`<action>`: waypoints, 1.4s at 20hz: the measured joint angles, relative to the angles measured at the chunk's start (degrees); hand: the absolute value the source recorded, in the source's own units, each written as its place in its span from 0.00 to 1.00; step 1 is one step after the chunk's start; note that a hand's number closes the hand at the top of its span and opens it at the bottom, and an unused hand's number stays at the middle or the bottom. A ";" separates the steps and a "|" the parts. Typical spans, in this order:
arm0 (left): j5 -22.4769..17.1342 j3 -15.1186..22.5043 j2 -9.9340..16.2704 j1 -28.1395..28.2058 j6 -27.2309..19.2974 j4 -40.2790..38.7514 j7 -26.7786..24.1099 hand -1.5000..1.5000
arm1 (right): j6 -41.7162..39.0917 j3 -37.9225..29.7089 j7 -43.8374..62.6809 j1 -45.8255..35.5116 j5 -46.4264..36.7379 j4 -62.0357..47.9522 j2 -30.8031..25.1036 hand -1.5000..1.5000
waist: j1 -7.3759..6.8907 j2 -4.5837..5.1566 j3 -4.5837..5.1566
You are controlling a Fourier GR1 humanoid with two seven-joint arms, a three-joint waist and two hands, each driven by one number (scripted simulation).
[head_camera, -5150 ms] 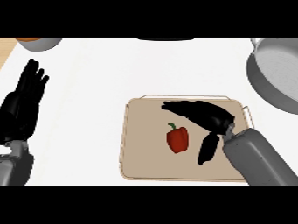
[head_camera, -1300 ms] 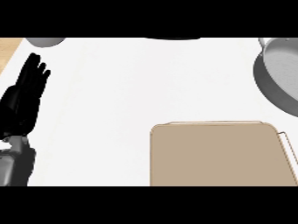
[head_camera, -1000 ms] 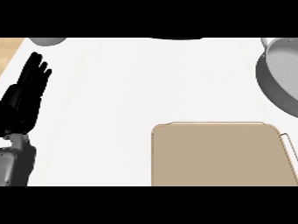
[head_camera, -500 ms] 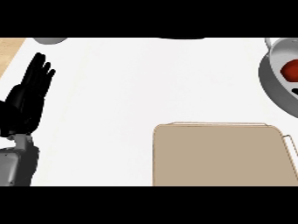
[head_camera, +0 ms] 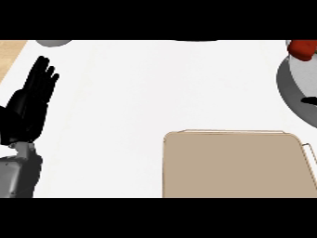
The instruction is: Pick the bell pepper from the tray and place it in the pot
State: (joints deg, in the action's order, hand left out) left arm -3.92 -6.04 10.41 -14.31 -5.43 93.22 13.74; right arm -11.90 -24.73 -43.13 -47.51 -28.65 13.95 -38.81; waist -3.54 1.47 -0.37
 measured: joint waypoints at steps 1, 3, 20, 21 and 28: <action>0.48 0.39 -0.32 0.21 -0.33 0.15 -0.22 0.50 | -1.64 -1.13 -0.56 -0.32 1.18 -0.71 -0.54 0.00 | 0.08 -0.01 0.00; 0.70 0.71 -0.71 0.53 -0.55 0.43 -0.37 0.50 | -4.88 -3.35 -1.16 -0.73 3.41 -2.17 -2.15 0.00 | 0.17 0.01 -0.01; 0.91 0.42 -0.81 -0.02 -1.23 1.50 0.35 0.50 | -17.99 -10.25 4.47 2.66 10.82 -5.50 -15.61 0.00 | 0.18 0.45 -0.30; 0.68 0.29 -0.64 0.06 -0.94 1.48 0.32 0.50 | -18.33 -10.20 4.63 3.07 10.86 -5.29 -15.99 0.00 | 0.18 0.45 -0.31; 0.06 -0.15 -0.56 -0.37 -0.42 0.50 -0.17 0.50 | -19.90 -10.37 6.18 4.41 11.71 -4.01 -18.02 0.00 | 0.21 0.63 -0.41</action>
